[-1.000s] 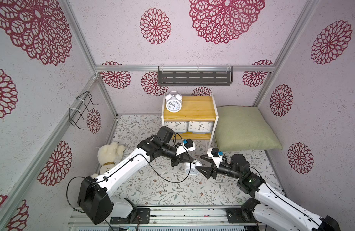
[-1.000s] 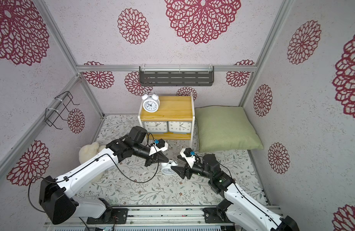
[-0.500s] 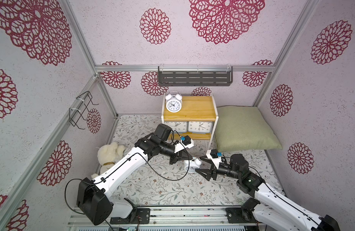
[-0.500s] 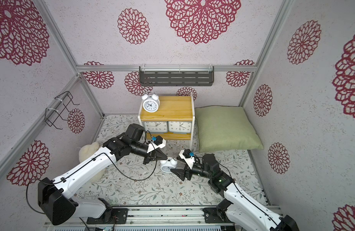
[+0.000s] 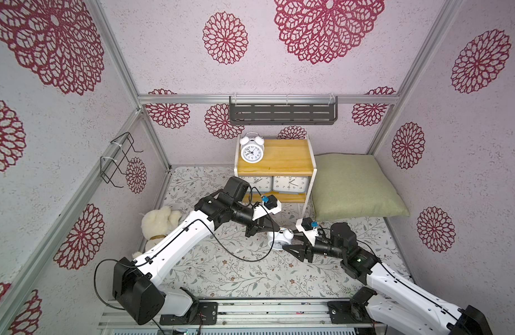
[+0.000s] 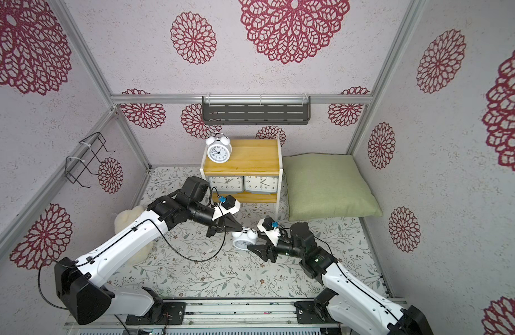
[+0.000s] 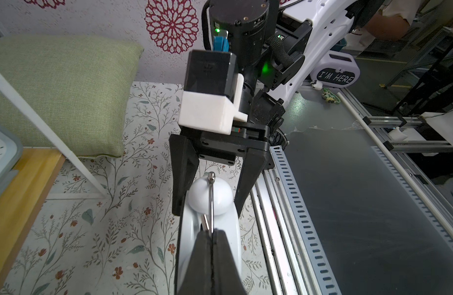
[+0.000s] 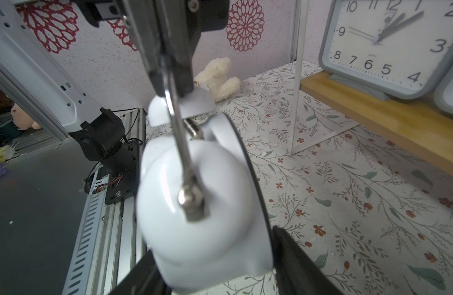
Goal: Place the alarm clocks on the shelf by style
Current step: Pick up the alarm from the center of the board.
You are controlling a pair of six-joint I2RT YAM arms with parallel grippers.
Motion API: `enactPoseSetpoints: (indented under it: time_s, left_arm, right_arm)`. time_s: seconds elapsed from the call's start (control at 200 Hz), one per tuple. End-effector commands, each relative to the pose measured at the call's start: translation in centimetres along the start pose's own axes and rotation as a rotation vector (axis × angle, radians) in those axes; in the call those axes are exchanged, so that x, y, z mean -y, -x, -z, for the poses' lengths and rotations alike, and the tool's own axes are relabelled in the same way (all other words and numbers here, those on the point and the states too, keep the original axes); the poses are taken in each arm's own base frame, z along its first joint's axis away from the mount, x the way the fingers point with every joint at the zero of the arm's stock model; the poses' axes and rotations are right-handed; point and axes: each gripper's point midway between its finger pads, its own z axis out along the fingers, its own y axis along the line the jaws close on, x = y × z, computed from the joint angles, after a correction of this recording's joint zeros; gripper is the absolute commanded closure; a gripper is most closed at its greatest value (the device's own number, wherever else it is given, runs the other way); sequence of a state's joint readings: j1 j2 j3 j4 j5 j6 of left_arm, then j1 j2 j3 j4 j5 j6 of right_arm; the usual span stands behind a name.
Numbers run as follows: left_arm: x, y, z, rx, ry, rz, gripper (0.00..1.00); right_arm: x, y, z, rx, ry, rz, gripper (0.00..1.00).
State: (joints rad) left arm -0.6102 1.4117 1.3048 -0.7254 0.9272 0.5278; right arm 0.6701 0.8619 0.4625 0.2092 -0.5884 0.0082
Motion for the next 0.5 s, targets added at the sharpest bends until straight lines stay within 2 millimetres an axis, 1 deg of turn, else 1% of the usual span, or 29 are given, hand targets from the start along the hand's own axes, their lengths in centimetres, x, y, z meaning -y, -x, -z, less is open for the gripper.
enactPoseSetpoints:
  time_s: [0.0, 0.075, 0.165, 0.25, 0.355, 0.485, 0.495]
  left_arm:
    - [-0.12, 0.8, 0.16, 0.018, -0.016, -0.014, 1.0]
    - [-0.27, 0.69, 0.08, 0.012, -0.014, -0.007, 1.0]
    - [-0.36, 0.72, 0.04, 0.01, -0.015, -0.004, 1.0]
    - [-0.42, 0.79, 0.05, 0.011, -0.014, -0.005, 1.0]
    - [-0.6, 0.77, 0.04, 0.007, -0.006, -0.002, 1.0]
    - [-0.84, 0.73, -0.03, 0.002, 0.002, 0.003, 1.0]
    - [-0.88, 0.74, -0.03, 0.003, 0.003, 0.004, 0.99]
  right_arm:
    - [-0.51, 1.43, 0.53, 0.046, 0.008, 0.045, 0.27]
    - [-0.49, 1.51, 0.67, 0.049, 0.002, 0.05, 0.24]
    - [-0.6, 1.56, 0.71, 0.051, 0.006, 0.053, 0.24]
    - [-0.68, 1.48, 0.62, 0.046, 0.015, 0.053, 0.28]
    - [-0.8, 1.26, 0.5, 0.039, 0.026, 0.049, 0.38]
    - [-0.81, 1.2, 0.49, 0.037, 0.027, 0.049, 0.57]
    - [-0.81, 1.2, 0.49, 0.037, 0.027, 0.048, 0.59]
